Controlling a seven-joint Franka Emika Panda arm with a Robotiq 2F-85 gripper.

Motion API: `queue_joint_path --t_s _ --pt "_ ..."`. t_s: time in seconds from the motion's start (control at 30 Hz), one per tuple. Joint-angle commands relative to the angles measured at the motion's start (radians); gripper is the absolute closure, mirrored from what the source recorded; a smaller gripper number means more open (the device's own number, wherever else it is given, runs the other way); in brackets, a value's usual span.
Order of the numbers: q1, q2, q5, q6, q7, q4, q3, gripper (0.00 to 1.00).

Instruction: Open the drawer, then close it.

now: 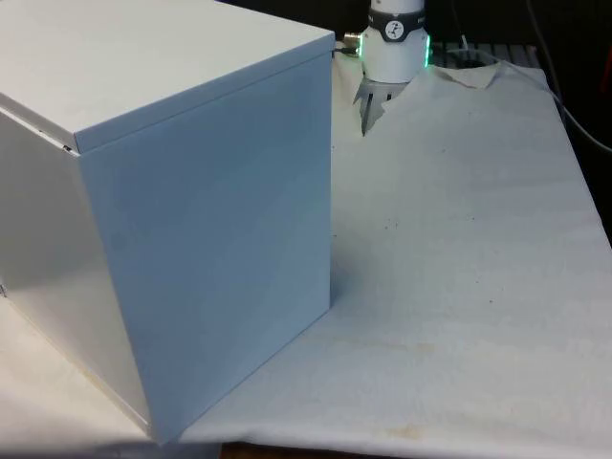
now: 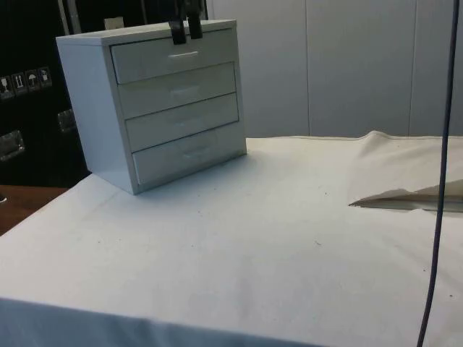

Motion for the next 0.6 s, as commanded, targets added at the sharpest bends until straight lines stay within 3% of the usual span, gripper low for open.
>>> queue_joint_path --t_s 0.0,0.1,0.3,0.33,0.57 --pt "0.0 0.002 -0.001 0.006 0.0 -0.001 0.0 0.0" --pt "0.003 -0.007 -0.022 0.041 0.003 -0.018 0.001 0.0" --pt "0.002 -0.02 -0.039 0.038 -0.001 -0.032 0.002 0.0" --pt "0.003 -0.039 -0.059 0.067 0.007 -0.056 0.002 0.0" --pt "0.002 -0.07 -0.092 0.107 0.01 -0.098 0.002 0.0"
